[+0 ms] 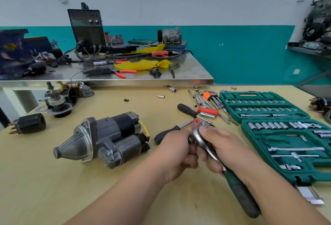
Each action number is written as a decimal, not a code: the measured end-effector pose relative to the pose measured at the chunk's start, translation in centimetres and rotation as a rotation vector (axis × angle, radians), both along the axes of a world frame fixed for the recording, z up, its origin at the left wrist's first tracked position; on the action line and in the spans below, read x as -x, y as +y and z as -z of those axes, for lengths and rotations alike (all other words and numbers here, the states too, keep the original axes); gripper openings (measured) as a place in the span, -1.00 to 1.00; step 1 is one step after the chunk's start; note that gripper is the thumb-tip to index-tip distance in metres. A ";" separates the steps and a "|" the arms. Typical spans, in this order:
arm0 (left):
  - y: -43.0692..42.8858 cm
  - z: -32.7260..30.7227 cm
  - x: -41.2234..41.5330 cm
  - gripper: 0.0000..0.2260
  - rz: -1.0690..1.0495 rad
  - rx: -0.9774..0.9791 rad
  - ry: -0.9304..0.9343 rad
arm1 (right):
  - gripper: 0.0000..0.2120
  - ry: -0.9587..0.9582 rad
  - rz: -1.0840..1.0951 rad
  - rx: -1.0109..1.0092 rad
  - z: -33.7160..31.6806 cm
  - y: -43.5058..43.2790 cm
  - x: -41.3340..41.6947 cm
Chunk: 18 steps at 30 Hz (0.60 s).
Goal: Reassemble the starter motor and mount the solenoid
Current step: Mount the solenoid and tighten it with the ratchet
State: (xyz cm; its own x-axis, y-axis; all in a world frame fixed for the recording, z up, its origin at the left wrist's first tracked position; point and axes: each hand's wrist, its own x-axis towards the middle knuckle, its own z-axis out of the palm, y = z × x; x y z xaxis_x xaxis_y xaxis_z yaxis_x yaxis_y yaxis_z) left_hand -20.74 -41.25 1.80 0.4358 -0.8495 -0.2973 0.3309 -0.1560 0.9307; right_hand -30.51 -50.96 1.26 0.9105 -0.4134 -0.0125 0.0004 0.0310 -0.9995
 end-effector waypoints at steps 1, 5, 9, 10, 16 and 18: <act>-0.1 0.1 0.3 -0.73 -0.060 0.018 -0.077 | -0.70 -0.024 0.027 -0.018 -0.1 0.3 -0.1; -0.2 -0.5 0.7 -0.68 -0.109 -0.085 -0.382 | -0.75 -0.045 0.130 0.155 0.1 1.4 0.0; -1.5 -3.7 -3.3 -0.73 -0.100 -0.310 -0.996 | -0.75 -0.066 0.254 0.165 -0.2 1.2 0.0; -1.6 -4.5 -5.5 -0.73 -0.212 -0.406 -1.214 | -0.74 -0.052 0.273 0.167 -0.3 1.1 0.0; 1.4 -3.7 -14.2 -0.31 -0.006 -1.172 -1.142 | -0.85 0.099 0.249 0.519 -0.3 0.1 0.7; 1.8 -3.2 -14.5 -0.33 0.000 -1.126 -1.112 | -0.86 0.118 0.188 0.539 -0.2 0.0 0.7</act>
State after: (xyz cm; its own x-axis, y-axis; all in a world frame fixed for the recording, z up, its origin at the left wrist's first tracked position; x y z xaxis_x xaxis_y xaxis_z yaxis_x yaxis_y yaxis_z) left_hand -6.26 -39.43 4.98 0.8565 -0.4235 -0.2949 -0.4097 -0.9055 0.1107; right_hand -31.25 -50.92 1.47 0.8261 -0.5440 0.1471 -0.1559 -0.4715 -0.8679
